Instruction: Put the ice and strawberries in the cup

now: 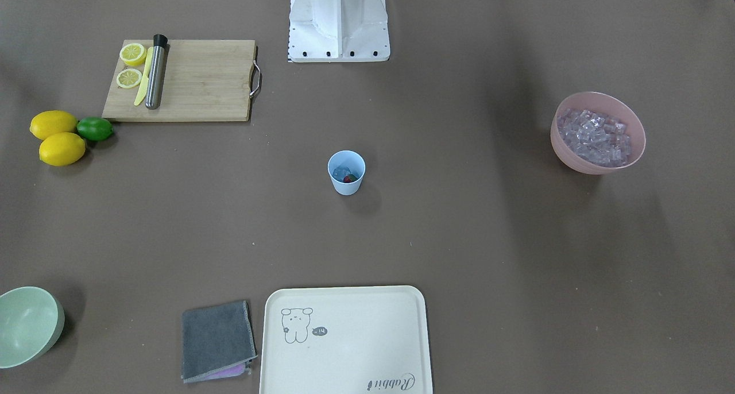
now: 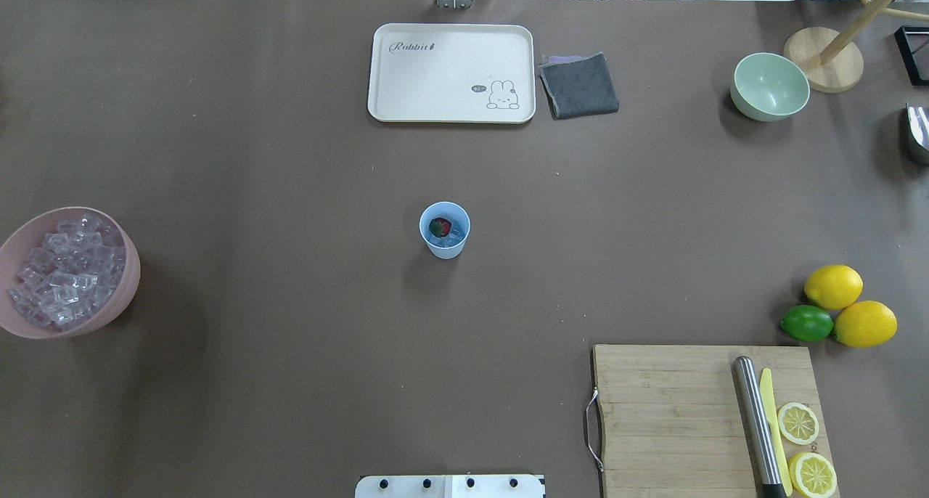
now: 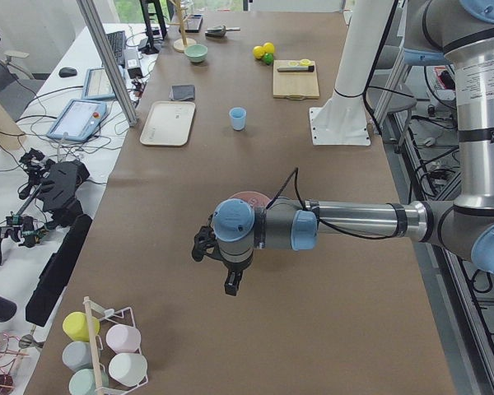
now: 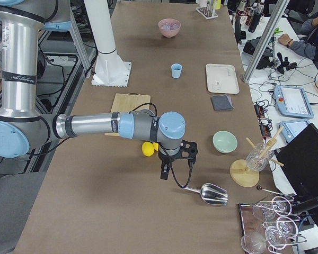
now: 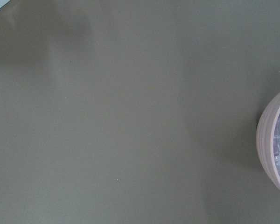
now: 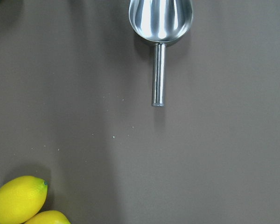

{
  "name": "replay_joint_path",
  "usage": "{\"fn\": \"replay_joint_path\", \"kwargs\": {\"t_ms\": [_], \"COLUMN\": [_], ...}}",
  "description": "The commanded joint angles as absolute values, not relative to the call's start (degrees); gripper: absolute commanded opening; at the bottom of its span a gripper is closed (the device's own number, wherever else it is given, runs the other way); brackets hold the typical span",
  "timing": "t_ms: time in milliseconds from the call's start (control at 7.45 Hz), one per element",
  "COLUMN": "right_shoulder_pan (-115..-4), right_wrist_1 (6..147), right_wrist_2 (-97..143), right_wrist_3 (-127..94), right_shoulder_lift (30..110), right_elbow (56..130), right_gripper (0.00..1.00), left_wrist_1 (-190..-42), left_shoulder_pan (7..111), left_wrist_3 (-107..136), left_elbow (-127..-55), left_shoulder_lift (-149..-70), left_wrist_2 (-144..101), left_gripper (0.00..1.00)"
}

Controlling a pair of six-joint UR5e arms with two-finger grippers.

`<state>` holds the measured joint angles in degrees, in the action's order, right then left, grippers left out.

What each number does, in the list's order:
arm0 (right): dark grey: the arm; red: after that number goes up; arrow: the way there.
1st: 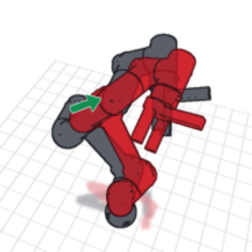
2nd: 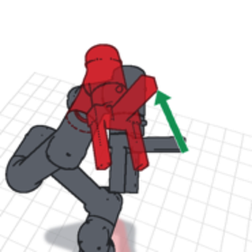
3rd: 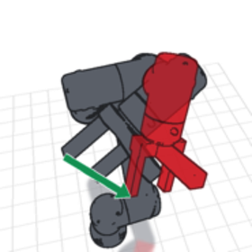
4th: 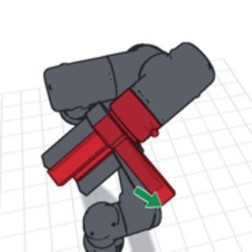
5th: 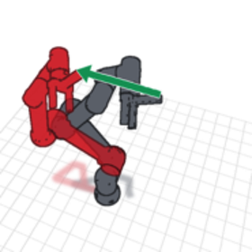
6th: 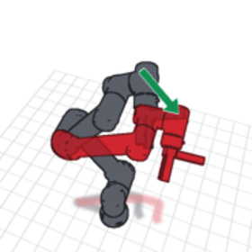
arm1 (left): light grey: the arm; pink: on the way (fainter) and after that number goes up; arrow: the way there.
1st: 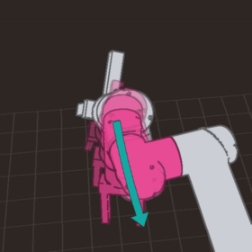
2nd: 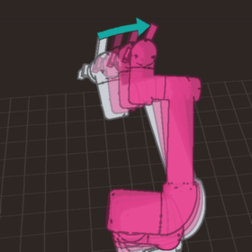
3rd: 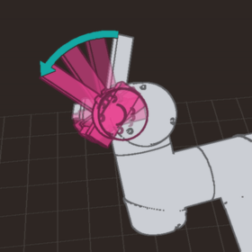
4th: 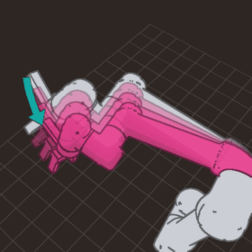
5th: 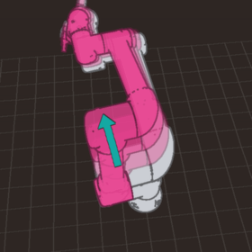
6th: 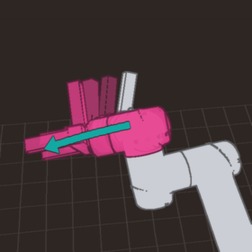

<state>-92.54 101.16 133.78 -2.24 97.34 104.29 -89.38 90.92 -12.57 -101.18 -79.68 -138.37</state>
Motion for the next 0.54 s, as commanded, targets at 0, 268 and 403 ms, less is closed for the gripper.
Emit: {"fn": "replay_joint_path", "kwargs": {"t_ms": [0, 268, 403], "right_shoulder_pan": [-92.64, -92.64, -92.64], "right_wrist_1": [101.08, 101.16, 101.16], "right_wrist_2": [131.06, 130.17, 129.64], "right_wrist_3": [-2.02, -2.11, -2.28], "right_shoulder_lift": [98.52, 98.53, 98.53], "right_elbow": [104.24, 104.15, 104.15], "right_gripper": [1.00, 1.00, 1.00], "left_wrist_1": [-89.38, -89.38, -89.38], "left_shoulder_pan": [90.88, 90.88, 90.88], "left_wrist_3": [-12.57, -12.57, -12.57], "left_elbow": [-101.34, -101.34, -101.34], "left_shoulder_lift": [-79.72, -79.72, -79.72], "left_wrist_2": [-138.34, -138.34, -138.34], "left_gripper": [0.99, 0.99, 0.99]}}
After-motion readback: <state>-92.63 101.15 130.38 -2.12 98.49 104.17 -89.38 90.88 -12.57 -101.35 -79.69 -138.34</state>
